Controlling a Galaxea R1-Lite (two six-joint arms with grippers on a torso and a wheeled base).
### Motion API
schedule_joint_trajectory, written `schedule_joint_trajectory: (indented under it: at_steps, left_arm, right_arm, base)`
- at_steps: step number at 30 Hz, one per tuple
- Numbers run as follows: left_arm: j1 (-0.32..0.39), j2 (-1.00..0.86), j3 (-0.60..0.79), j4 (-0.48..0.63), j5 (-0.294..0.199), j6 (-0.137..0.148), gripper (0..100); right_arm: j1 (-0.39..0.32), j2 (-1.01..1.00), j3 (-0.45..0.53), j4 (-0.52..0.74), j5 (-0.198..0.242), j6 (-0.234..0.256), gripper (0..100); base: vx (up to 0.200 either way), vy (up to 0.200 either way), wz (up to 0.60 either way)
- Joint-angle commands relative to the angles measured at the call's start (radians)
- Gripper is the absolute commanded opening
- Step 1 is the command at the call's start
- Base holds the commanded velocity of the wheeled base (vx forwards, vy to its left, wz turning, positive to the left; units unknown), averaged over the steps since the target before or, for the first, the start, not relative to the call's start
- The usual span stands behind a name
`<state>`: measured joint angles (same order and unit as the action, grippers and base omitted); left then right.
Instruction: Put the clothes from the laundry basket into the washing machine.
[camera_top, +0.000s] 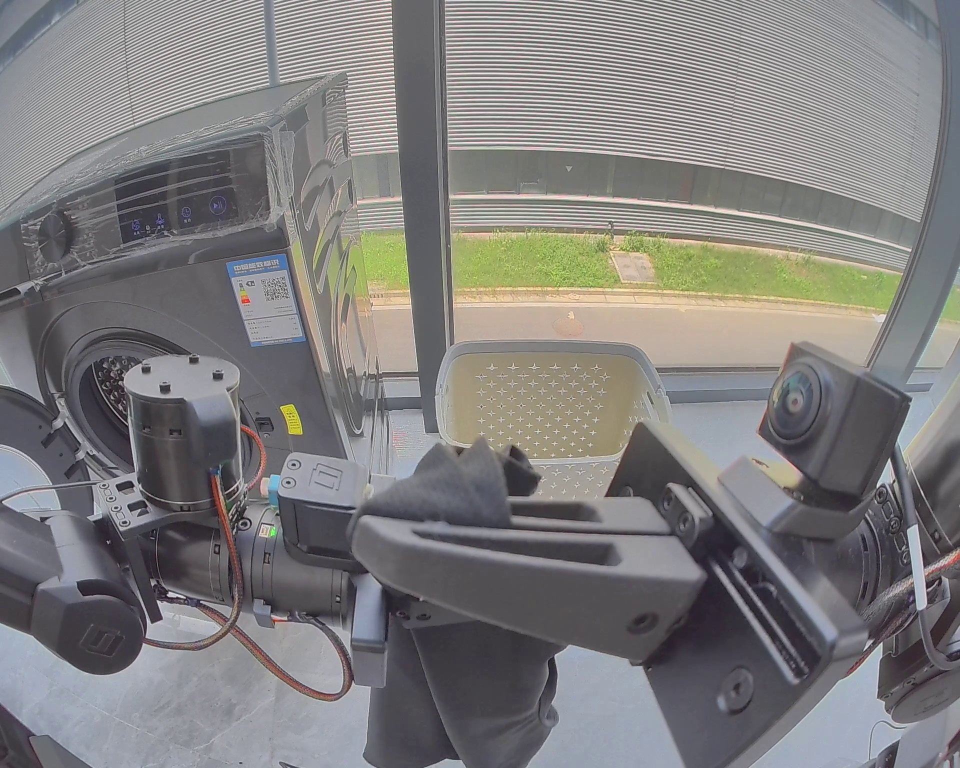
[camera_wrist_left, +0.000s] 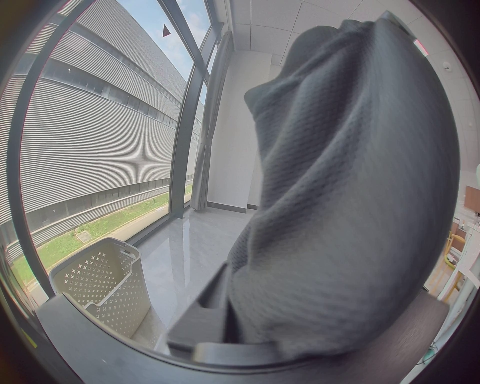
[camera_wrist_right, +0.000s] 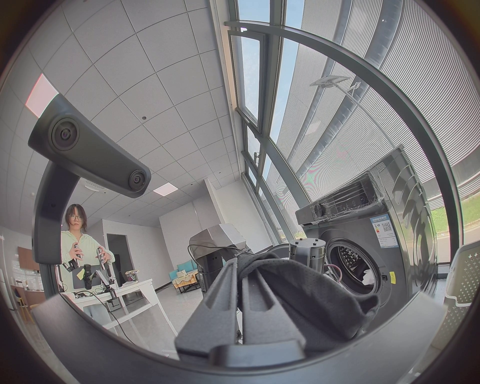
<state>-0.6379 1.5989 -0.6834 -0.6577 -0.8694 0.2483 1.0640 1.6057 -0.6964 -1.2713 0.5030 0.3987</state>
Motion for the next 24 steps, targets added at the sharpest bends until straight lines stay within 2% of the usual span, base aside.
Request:
schedule_joint_trajectory:
  at_steps: [1, 6, 7, 10, 11, 12, 13, 15, 16, 17, 18, 21, 24]
  left_arm:
    - [0.000, -0.010, -0.016, -0.016, 0.003, -0.015, 0]
    - [0.000, -0.025, -0.033, -0.026, 0.026, -0.027, 0]
    - [0.000, -0.033, -0.036, -0.026, 0.029, -0.029, 0]
    - [0.018, -0.053, -0.039, -0.028, 0.041, -0.030, 0]
    - [0.018, -0.054, -0.039, -0.028, 0.041, -0.030, 0]
    - [0.030, -0.060, -0.039, -0.028, 0.044, -0.030, 0]
    - [0.047, -0.063, -0.041, -0.028, 0.044, -0.030, 0]
    - [0.060, -0.062, -0.047, -0.030, 0.044, -0.032, 0]
    - [0.063, -0.062, -0.048, -0.030, 0.044, -0.032, 0]
    - [0.080, -0.062, -0.051, -0.031, 0.046, -0.047, 0]
    - [0.086, -0.063, -0.053, -0.033, 0.047, -0.053, 0]
    - [0.113, -0.062, -0.056, -0.054, 0.050, -0.058, 0]
    - [0.135, -0.063, -0.058, -0.077, 0.058, -0.078, 0]
  right_arm:
    - [0.001, 0.003, 0.000, 0.000, 0.000, 0.000, 0]
    - [-0.026, 0.016, 0.011, 0.000, -0.008, 0.000, 0]
    - [-0.058, 0.019, 0.014, 0.000, -0.009, 0.000, 0]
    - [-0.219, 0.026, 0.024, 0.000, -0.009, -0.015, 0]
    - [-0.226, 0.026, 0.024, 0.000, -0.008, -0.017, 0]
    - [-0.282, 0.029, 0.037, 0.000, -0.008, -0.041, 100]
    - [-0.331, 0.029, 0.061, 0.000, -0.001, -0.086, 100]
    - [-0.375, 0.028, 0.097, 0.000, -0.003, -0.115, 100]
    - [-0.381, 0.028, 0.101, 0.000, -0.004, -0.115, 100]
    - [-0.438, 0.019, 0.138, 0.000, -0.008, -0.115, 100]
    - [-0.466, 0.014, 0.153, 0.000, -0.006, -0.115, 100]
    - [-0.565, -0.024, 0.235, 0.000, -0.001, -0.120, 100]
    - [-0.602, -0.066, 0.304, 0.000, 0.000, -0.123, 100]
  base:
    - [0.000, 0.000, 0.00]
    - [0.000, 0.000, 0.00]
    - [0.000, 0.000, 0.00]
    - [0.000, 0.000, 0.00]
    - [0.000, 0.000, 0.00]
    - [0.000, 0.000, 0.00]
    - [0.000, 0.000, 0.00]
    - [0.000, 0.000, 0.00]
    - [0.000, 0.000, 0.00]
    - [0.000, 0.000, 0.00]
    - [0.000, 0.000, 0.00]
    - [0.000, 0.000, 0.00]
    - [0.000, 0.000, 0.00]
